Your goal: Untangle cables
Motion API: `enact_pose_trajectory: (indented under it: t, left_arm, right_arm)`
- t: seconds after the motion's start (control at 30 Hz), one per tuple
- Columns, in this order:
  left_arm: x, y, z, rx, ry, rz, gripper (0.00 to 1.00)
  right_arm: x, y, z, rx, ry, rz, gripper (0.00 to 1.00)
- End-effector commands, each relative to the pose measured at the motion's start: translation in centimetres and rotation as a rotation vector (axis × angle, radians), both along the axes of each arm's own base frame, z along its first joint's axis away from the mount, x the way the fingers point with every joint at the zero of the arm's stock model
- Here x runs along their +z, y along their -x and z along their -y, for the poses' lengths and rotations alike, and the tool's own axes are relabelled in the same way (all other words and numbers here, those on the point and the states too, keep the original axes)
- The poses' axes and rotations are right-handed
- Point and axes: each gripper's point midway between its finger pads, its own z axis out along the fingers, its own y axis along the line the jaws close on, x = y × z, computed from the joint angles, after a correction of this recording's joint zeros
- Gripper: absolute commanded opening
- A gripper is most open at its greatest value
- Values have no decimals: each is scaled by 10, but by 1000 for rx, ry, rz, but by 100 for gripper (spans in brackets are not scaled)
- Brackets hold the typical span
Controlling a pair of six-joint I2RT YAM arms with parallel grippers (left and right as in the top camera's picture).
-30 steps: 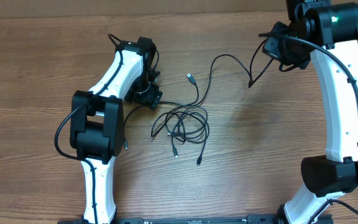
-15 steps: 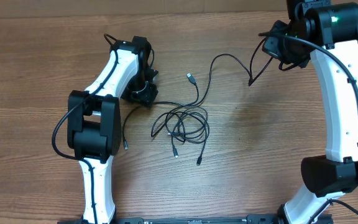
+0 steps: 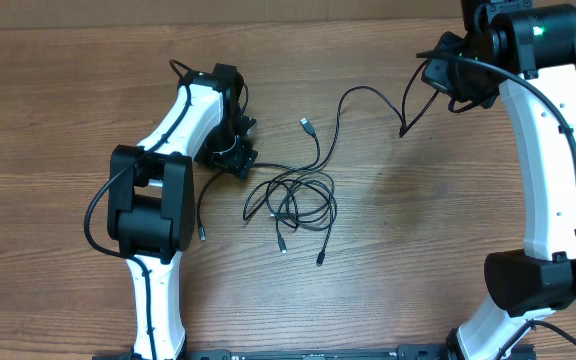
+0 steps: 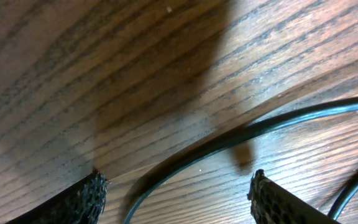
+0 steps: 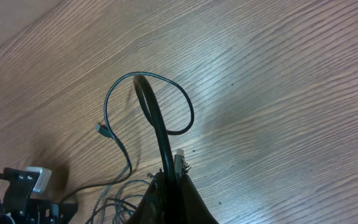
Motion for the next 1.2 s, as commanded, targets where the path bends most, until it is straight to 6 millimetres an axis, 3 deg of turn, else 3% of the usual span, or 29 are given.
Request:
enact_pose_trajectory:
  t: [0.0, 0.37, 0.43, 0.73, 0.8, 0.93, 1.03, 1.17]
  left_arm:
    - [-16, 17, -3, -2, 8, -62, 78]
    - [-28, 17, -13, -6, -47, -41, 86]
    - [-29, 17, -14, -8, -51, -36, 100]
    - [-32, 8, -16, 12, -75, 5, 100]
    - [-32, 6, -16, 12, -73, 15, 92]
    - [-33, 4, -15, 12, -72, 21, 64]
    - [-33, 4, -15, 12, -72, 21, 62]
    - [-33, 4, -15, 13, -72, 23, 44]
  right_arm:
    - [1, -2, 1, 7, 2, 7, 4]
    - [1, -2, 1, 7, 2, 8, 4]
    - [1, -3, 1, 7, 2, 11, 4]
    - [2, -4, 1, 7, 1, 17, 4]
    - [2, -4, 1, 7, 1, 17, 4]
    - [2, -4, 1, 7, 1, 17, 4]
    - [2, -6, 1, 7, 0, 23, 4]
    - [3, -7, 1, 7, -1, 28, 4]
